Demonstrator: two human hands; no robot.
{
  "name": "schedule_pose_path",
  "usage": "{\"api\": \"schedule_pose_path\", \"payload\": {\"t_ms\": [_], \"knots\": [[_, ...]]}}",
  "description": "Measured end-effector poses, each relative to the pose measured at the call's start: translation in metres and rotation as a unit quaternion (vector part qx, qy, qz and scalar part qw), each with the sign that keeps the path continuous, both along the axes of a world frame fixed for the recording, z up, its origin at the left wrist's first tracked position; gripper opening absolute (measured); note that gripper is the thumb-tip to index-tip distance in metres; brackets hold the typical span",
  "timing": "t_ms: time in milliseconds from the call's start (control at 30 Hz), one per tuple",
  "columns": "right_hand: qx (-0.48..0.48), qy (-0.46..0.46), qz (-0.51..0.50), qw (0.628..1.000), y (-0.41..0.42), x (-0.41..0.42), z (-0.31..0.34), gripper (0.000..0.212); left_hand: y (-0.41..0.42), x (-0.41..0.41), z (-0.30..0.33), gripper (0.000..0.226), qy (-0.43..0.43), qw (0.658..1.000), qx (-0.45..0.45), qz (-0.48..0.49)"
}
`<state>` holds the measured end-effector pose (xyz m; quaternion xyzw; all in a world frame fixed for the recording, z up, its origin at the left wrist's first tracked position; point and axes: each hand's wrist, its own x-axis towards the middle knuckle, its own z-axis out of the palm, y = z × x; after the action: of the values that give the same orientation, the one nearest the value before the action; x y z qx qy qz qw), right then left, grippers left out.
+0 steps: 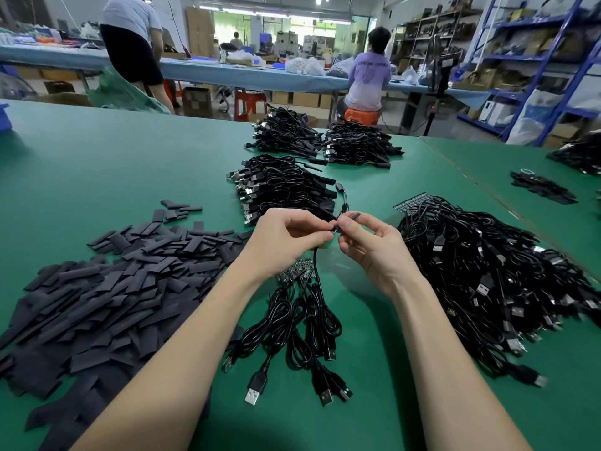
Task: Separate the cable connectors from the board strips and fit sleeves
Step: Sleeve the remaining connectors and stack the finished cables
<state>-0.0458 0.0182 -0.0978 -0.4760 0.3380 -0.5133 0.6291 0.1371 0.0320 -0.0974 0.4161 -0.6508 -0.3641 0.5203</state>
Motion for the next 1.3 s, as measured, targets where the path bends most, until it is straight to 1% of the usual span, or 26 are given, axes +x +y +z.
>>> {"api": "schedule_pose_path", "payload": {"t_ms": [133, 200, 233, 300, 367, 400, 467, 533, 667, 733, 800, 833, 867, 900, 967, 1000, 1067, 1167, 1233, 1300], "knots": [[-0.005, 0.006, 0.002, 1.000, 0.002, 0.004, -0.001, 0.009, 0.000, -0.001, 0.002, 0.014, 0.026, 1.000, 0.015, 0.007], [-0.024, 0.018, -0.033, 0.999, 0.003, 0.008, -0.002, 0.010, -0.001, -0.002, 0.001, 0.012, 0.040, 0.999, 0.031, 0.012], [-0.035, 0.022, -0.058, 0.997, 0.003, 0.011, -0.002, 0.014, -0.001, -0.003, 0.002, 0.011, 0.056, 0.997, 0.051, 0.010], [-0.058, 0.029, -0.101, 0.993, 0.004, 0.017, -0.001, 0.023, 0.001, -0.005, 0.002, 0.009, 0.119, 0.986, 0.113, -0.012], [-0.078, 0.034, -0.127, 0.988, 0.006, 0.022, -0.001, 0.024, 0.002, -0.008, 0.002, 0.010, 0.186, 0.967, 0.172, -0.029], [-0.082, 0.032, -0.136, 0.987, 0.007, 0.025, -0.002, 0.023, 0.002, -0.008, 0.002, 0.010, 0.206, 0.959, 0.191, -0.028], [-0.084, 0.029, -0.150, 0.985, 0.007, 0.027, -0.002, 0.024, 0.001, -0.011, 0.002, 0.010, 0.226, 0.950, 0.215, -0.019], [-0.077, 0.024, -0.156, 0.984, 0.007, 0.029, -0.004, 0.025, 0.000, -0.013, 0.002, 0.011, 0.232, 0.948, 0.220, -0.009], [-0.048, -0.014, -0.154, 0.987, 0.007, 0.034, -0.007, 0.027, 0.002, -0.014, 0.001, 0.012, 0.226, 0.952, 0.207, 0.005], [-0.037, -0.028, -0.152, 0.987, 0.007, 0.035, -0.007, 0.028, 0.003, -0.013, 0.001, 0.015, 0.223, 0.956, 0.189, 0.012], [-0.028, -0.038, -0.155, 0.987, 0.006, 0.035, -0.005, 0.028, 0.003, -0.015, 0.003, 0.013, 0.209, 0.964, 0.166, 0.017], [-0.024, -0.045, -0.160, 0.986, 0.006, 0.034, -0.004, 0.028, 0.003, -0.016, 0.005, 0.010, 0.185, 0.970, 0.157, 0.016], [-0.017, -0.058, -0.168, 0.984, 0.005, 0.033, -0.002, 0.027, 0.002, -0.017, 0.007, 0.012, 0.140, 0.978, 0.153, 0.015], [-0.006, -0.077, -0.181, 0.980, 0.003, 0.031, 0.001, 0.026, 0.001, -0.016, 0.008, 0.021, 0.075, 0.985, 0.158, 0.011], [0.019, -0.112, -0.220, 0.969, -0.001, 0.023, 0.006, 0.025, 0.001, -0.014, 0.009, 0.034, -0.046, 0.980, 0.191, -0.015], [0.026, -0.126, -0.239, 0.963, -0.004, 0.018, 0.008, 0.024, 0.001, -0.013, 0.008, 0.035, -0.073, 0.974, 0.211, -0.036], [0.034, -0.146, -0.264, 0.953, -0.007, 0.011, 0.010, 0.027, 0.003, -0.015, 0.006, 0.028, -0.058, 0.970, 0.228, -0.057], [0.052, -0.153, -0.285, 0.945, -0.009, 0.007, 0.009, 0.035, 0.002, -0.020, 0.007, 0.029, -0.017, 0.981, 0.194, -0.004], [0.070, -0.132, -0.282, 0.948, -0.010, 0.007, 0.009, 0.037, -0.002, -0.020, 0.015, 0.025, 0.005, 0.990, 0.133, 0.047], [0.079, -0.103, -0.262, 0.956, -0.010, 0.009, 0.010, 0.036, -0.011, -0.019, 0.028, 0.016, -0.043, 0.992, 0.038, 0.113]]}}
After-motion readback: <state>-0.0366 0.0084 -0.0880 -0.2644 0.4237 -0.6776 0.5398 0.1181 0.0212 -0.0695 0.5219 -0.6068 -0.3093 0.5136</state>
